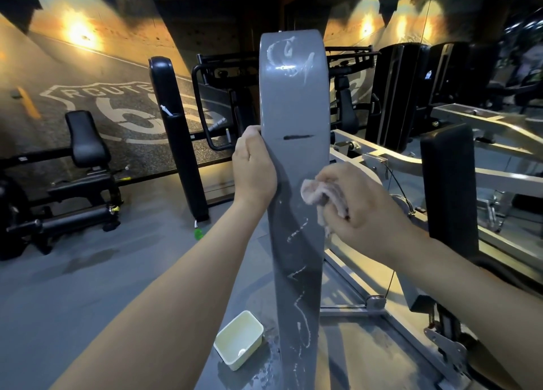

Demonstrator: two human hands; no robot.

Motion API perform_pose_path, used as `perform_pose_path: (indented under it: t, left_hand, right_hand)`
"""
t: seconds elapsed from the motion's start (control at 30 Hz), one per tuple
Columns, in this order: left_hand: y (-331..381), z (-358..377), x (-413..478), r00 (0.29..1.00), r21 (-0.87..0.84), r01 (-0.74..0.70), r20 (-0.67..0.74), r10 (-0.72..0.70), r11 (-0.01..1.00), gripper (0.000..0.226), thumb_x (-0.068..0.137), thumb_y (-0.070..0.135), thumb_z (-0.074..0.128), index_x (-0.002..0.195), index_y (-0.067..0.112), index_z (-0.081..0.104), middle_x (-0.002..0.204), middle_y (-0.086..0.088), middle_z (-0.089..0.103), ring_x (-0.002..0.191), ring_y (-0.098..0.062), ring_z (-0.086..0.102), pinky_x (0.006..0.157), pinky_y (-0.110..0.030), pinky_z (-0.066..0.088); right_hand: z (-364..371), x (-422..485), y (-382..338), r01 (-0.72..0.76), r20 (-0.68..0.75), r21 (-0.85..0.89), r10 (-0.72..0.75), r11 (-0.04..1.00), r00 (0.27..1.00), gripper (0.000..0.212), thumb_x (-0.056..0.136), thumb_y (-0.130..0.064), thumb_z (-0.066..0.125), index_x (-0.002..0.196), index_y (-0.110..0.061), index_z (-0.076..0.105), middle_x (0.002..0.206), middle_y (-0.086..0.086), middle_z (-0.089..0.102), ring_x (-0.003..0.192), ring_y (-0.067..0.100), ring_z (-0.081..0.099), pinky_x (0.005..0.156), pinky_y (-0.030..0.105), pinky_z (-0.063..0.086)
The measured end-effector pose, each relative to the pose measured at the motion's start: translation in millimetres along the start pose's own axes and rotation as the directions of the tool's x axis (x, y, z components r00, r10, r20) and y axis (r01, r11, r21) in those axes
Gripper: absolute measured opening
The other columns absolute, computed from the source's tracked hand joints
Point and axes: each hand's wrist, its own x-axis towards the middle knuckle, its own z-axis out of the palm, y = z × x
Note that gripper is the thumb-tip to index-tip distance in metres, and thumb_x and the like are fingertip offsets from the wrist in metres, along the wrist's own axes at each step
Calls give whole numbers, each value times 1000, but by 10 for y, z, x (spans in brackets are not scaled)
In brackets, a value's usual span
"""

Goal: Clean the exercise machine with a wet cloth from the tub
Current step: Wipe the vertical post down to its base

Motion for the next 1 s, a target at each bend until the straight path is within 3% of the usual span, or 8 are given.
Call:
perform_pose_path:
  t: [0.13,0.27,0.47,0.6,0.7,0.87,0.93,1.0]
  left_hand:
    - [-21,7,10,1000,13,3,-2,-3,1000,43,102,33,24,84,18,61,88,-9,67,88,-26,62,79,-48,51]
    - [-12,9,13,1000,26,1,-10,-1,1000,42,100,35,25,81,25,61,89,-9,68,90,-30,63,83,-54,51]
    - [-23,9,11,1000,-9,5,-5,-5,1000,44,100,33,25,87,5,57,89,-21,63,83,-33,59,77,-56,51]
    - [-3,1,5,1000,4,-7,-1,7,1000,46,102,30,24,91,0,57,89,-21,62,84,-35,59,73,-53,50]
    - [16,-4,-5,1000,22,-8,-6,8,1000,47,102,31,24,90,1,58,88,-19,63,86,-32,58,74,-52,48]
    - [45,4,-35,1000,11,22,-12,-22,1000,46,103,29,24,92,4,61,89,-18,65,86,-27,59,76,-48,49]
    - [35,1,-28,999,2,40,-2,-40,999,43,105,27,25,88,5,57,83,-15,62,79,-22,58,75,-49,49]
    - [13,-7,-9,999,-7,46,7,-45,999,42,103,29,26,86,4,55,83,-19,60,78,-23,56,74,-53,49]
  right_hand:
    - [-17,147,-41,-142,-203,-7,138,990,969,20,93,-11,57,111,-15,65,122,5,44,84,13,56,67,35,53]
    - [27,181,9,-185,-279,-79,157,979,947,21,97,-10,53,116,-13,63,123,8,44,78,25,57,59,45,54]
    - [285,-27,117,43,-176,-241,-87,970,981,32,99,-14,60,125,3,65,130,26,52,116,33,59,96,40,54]
    - [196,73,158,-1,-86,-173,-14,985,996,33,108,-45,44,115,-23,67,111,-4,61,100,18,61,90,41,55]
    - [70,375,144,-81,-179,-148,54,986,982,68,103,-69,24,119,-20,68,100,-25,53,93,-1,51,88,21,48]
    - [-7,684,152,-65,-364,-134,12,989,931,29,109,-22,52,128,-5,66,97,18,53,74,24,58,65,37,53]
    - [154,432,61,-211,-268,61,220,976,938,26,107,-41,53,105,-16,62,83,9,59,69,24,59,66,49,52]
    - [277,80,13,-240,-123,99,251,966,960,32,102,-54,56,88,-26,49,72,-15,60,67,3,58,72,48,50]
